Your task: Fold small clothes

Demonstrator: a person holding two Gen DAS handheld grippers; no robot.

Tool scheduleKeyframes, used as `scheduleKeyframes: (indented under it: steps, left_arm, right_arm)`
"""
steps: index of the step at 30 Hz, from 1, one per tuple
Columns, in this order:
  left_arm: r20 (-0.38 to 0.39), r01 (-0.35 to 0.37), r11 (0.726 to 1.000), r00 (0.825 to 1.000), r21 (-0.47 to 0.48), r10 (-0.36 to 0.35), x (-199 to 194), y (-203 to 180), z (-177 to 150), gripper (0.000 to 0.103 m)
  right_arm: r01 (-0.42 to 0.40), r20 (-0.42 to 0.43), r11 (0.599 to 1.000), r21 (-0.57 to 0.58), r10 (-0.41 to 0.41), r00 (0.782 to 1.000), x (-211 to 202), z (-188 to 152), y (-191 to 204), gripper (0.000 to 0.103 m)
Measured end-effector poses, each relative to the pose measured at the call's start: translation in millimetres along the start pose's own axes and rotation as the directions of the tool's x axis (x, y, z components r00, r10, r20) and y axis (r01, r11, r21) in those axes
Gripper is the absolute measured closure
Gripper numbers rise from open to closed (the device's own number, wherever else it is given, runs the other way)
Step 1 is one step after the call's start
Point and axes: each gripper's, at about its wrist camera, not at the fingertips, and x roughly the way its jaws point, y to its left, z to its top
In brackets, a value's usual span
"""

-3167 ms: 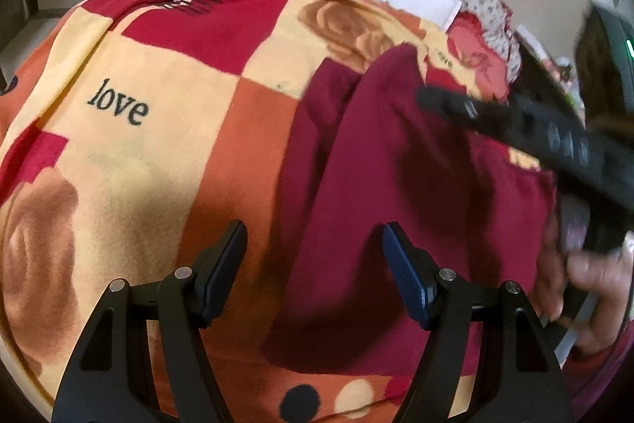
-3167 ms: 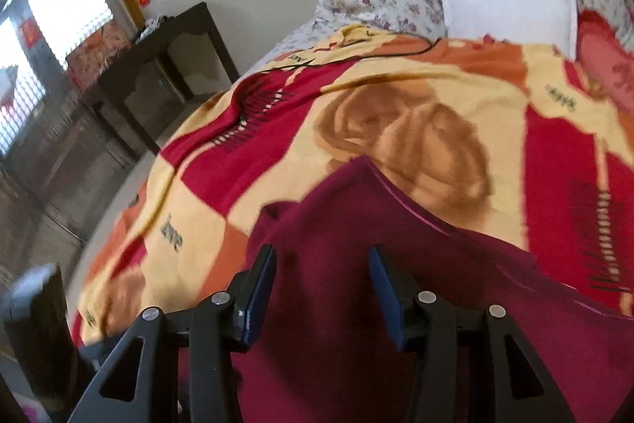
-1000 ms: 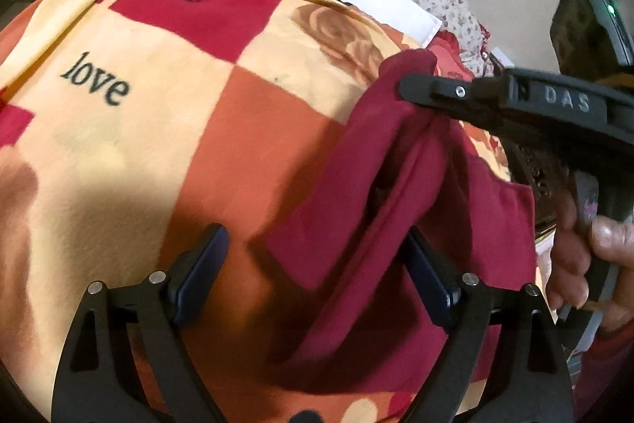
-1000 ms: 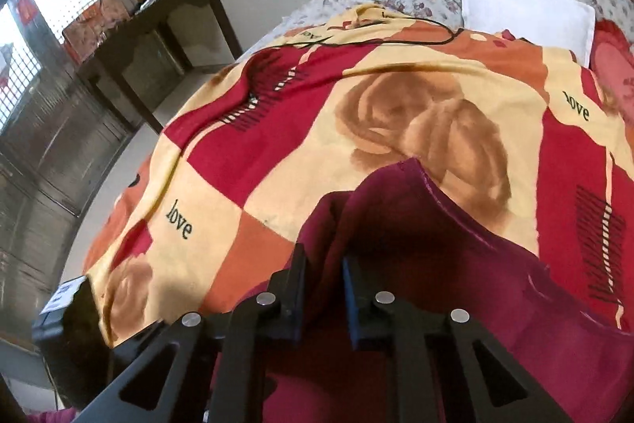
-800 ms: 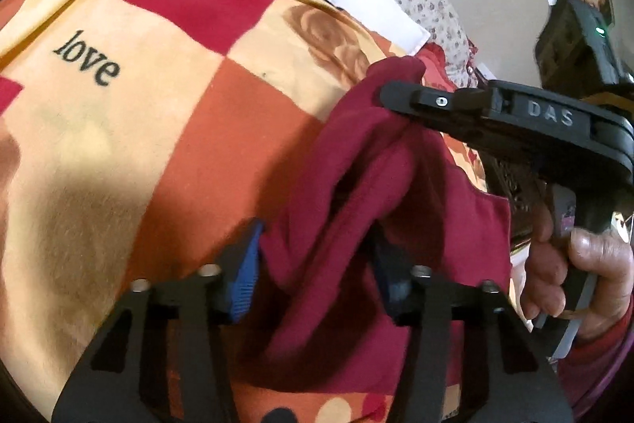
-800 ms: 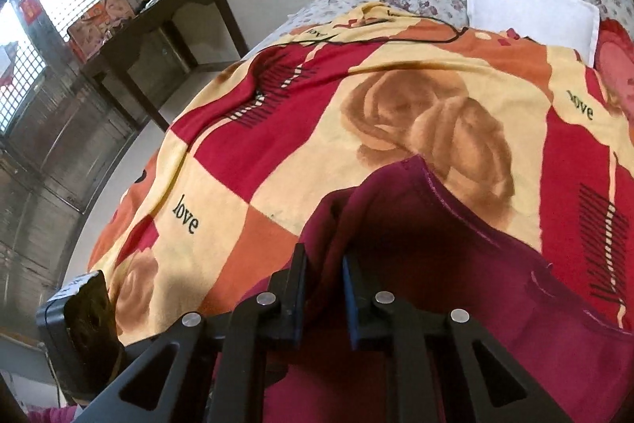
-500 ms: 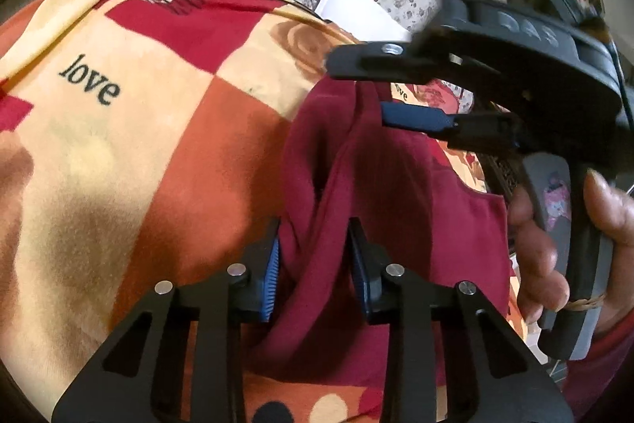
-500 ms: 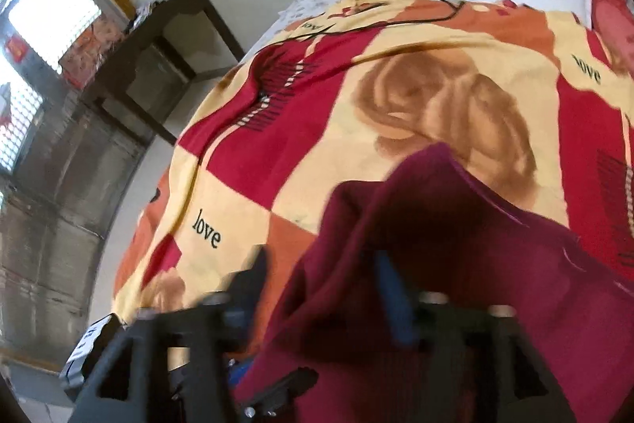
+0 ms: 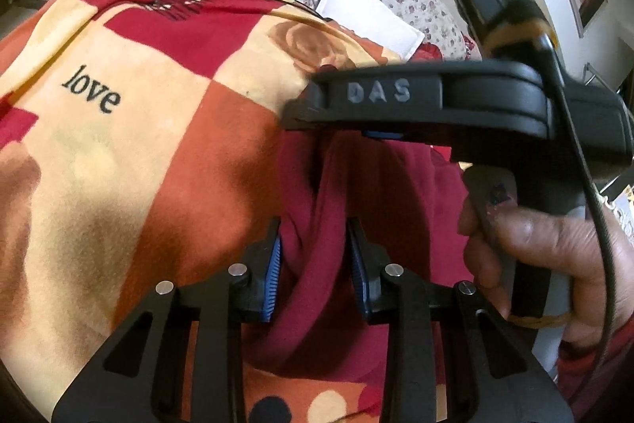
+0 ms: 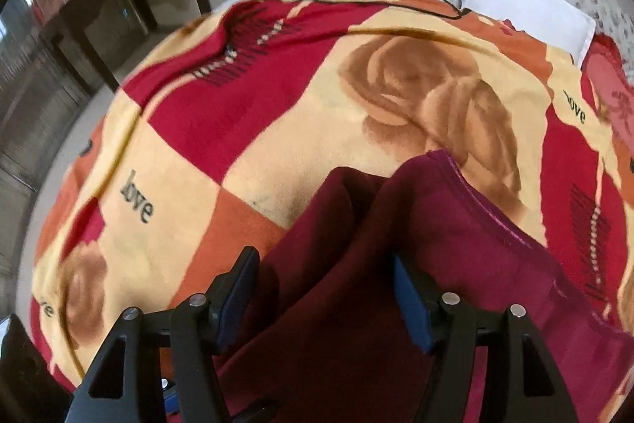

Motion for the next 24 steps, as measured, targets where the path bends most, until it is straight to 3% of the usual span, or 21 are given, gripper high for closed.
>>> scheduleKeyframes:
  steps: [3, 9, 17, 24]
  left_arm:
    - [0.003, 0.010, 1.000, 1.000, 0.022, -0.010, -5.6, -8.1, 0.5, 0.076]
    - [0.006, 0.071, 0.988, 0.997, 0.135, -0.073, -27.6, -52.9, -2.7, 0.077]
    - [-0.049, 0.175, 0.943, 0.985, 0.282, -0.168, -33.6, -145.4, -22.3, 0.077]
    - [-0.140, 0.225, 0.892, 0.973, 0.391, -0.184, -10.1, -221.9, -59.2, 0.077]
  right_arm:
    - [-0.110, 0.059, 0.993, 0.031, 0.108, 0.992, -17.6, -9.4, -9.2, 0.075]
    - [-0.274, 0.201, 0.959, 0.077, 0.254, 0.946, -79.7, -33.6, -50.0, 0.084]
    - [-0.320, 0.346, 0.937, 0.138, 0.257, 0.902, -157.9, -87.0, -124.0, 0.087]
    - [-0.346, 0.433, 0.903, 0.254, 0.213, 0.876, -198.4, -163.3, -201.3, 0.088]
